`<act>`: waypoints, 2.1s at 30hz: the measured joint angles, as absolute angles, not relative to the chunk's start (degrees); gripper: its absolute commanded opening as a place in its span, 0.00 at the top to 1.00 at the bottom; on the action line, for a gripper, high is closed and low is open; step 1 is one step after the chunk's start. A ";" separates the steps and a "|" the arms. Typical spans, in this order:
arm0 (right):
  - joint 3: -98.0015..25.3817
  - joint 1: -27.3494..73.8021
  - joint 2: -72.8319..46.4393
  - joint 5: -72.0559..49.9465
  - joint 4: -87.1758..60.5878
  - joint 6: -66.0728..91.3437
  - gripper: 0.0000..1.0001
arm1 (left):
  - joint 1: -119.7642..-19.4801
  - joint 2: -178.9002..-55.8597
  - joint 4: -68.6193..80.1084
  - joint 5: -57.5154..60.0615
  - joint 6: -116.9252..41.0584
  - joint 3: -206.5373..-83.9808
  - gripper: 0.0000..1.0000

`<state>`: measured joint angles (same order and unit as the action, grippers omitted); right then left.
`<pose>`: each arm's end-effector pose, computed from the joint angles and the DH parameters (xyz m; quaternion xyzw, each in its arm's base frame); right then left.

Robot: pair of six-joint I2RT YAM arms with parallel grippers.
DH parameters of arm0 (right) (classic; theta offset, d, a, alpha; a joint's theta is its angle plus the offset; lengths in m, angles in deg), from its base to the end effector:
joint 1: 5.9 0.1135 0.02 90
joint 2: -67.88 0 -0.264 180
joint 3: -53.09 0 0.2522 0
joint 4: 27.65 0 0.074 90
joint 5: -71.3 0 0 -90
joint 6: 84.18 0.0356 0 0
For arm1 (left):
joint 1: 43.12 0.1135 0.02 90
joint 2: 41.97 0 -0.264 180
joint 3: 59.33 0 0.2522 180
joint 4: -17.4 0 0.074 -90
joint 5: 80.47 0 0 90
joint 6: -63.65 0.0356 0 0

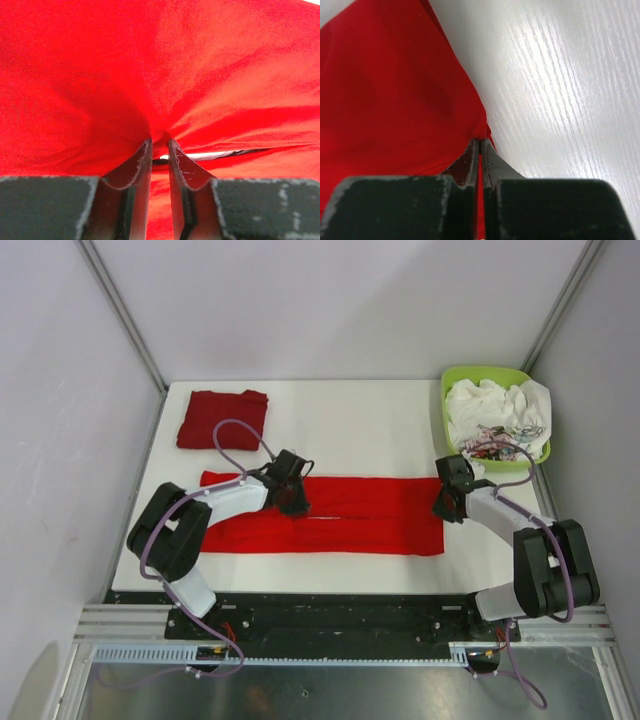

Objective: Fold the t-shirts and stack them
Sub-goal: Fold the other side of the tshirt into a rectangle, then rotate the tshirt 90 degrees

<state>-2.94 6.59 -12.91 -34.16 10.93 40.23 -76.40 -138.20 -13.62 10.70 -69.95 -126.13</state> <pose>0.2514 0.0460 0.1717 0.2138 0.9407 -0.0292 0.2617 0.2699 -0.1763 0.1567 -0.0896 0.9627 -0.1508 0.2059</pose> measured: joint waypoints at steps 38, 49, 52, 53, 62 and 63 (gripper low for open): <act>-11.88 21.65 -20.84 -27.73 2.49 30.95 0.51 | -62.00 -115.66 -41.40 26.86 -115.54 -114.89 0.36; -12.68 21.78 -23.62 -27.17 0.28 28.65 0.51 | -61.12 -113.48 -42.93 26.86 -116.39 -118.96 0.35; -12.68 21.87 -24.32 -27.14 0.33 28.52 0.51 | -60.77 -113.44 -43.45 26.72 -116.39 -118.96 0.35; -12.68 21.93 -24.38 -27.17 0.37 28.43 0.51 | -60.68 -113.44 -43.65 26.62 -116.37 -119.00 0.35; -12.68 22.39 -24.47 -27.23 0.39 28.19 0.51 | -59.15 -114.72 -44.59 26.44 -116.48 -123.81 0.33; -12.68 22.39 -24.47 -27.27 0.42 28.19 0.51 | -59.07 -115.75 -44.50 26.42 -116.72 -124.22 0.33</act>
